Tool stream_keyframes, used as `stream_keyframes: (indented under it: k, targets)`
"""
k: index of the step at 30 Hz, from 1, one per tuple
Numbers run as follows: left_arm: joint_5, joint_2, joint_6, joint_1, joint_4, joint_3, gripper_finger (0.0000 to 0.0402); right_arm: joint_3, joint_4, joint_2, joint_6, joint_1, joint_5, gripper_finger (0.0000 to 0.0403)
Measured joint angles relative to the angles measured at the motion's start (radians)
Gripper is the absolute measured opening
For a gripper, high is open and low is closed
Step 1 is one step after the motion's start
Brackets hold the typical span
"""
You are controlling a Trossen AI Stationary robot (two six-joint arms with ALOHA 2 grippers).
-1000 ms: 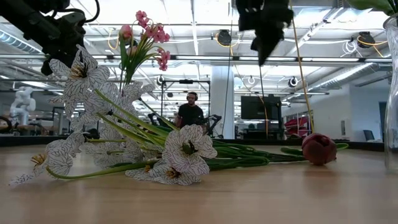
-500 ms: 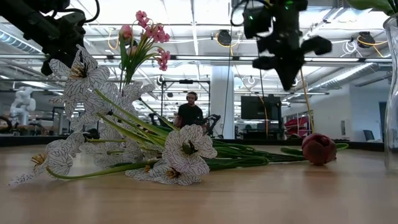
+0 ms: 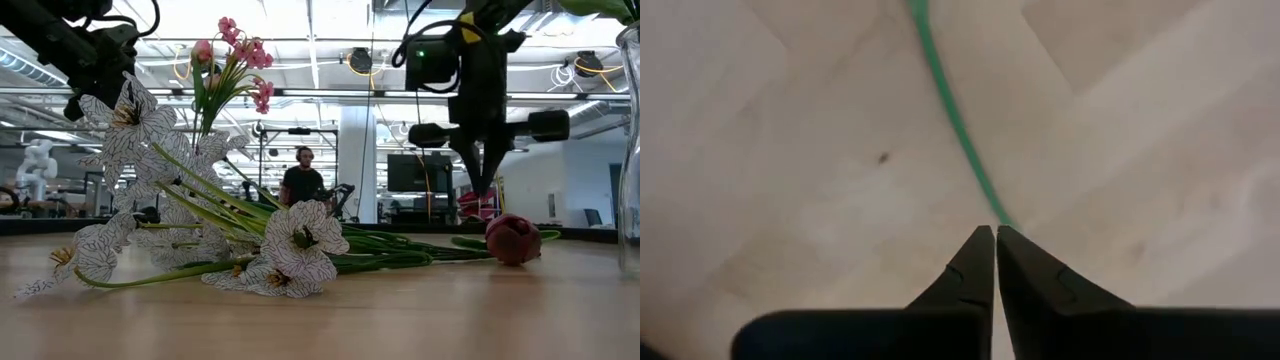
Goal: Sort flowers into vase by color
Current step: Put the red tulip into the transparent vase
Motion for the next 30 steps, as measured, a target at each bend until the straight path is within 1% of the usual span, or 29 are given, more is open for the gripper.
stream_keyframes:
  k: [5,11,14,18,24,30]
  targets:
    - [-0.003,0.0,0.001,0.0,0.0,0.0,0.0139,-0.024,0.056,0.0,-0.027,0.059,-0.005,0.0038]
    - [-0.005,0.0,0.002,0.0,0.0,0.0,0.0139,-0.025,0.129,0.005,-0.069,0.113,-0.041,0.0083]
    - [-0.004,0.0,0.002,0.0,-0.001,0.0,0.0139,-0.025,0.14,0.029,-0.093,0.136,-0.074,0.0097]
    - [-0.005,0.0,0.002,0.0,-0.001,0.0,0.0139,-0.025,0.136,0.09,-0.112,0.16,-0.079,0.0099]
    - [-0.004,0.0,0.002,0.0,-0.005,0.0,0.0139,-0.025,0.153,0.192,-0.108,0.189,-0.079,0.0089]
    - [-0.004,0.0,0.002,0.0,-0.005,0.0,0.0139,-0.019,0.164,0.273,-0.049,0.222,-0.08,0.007]
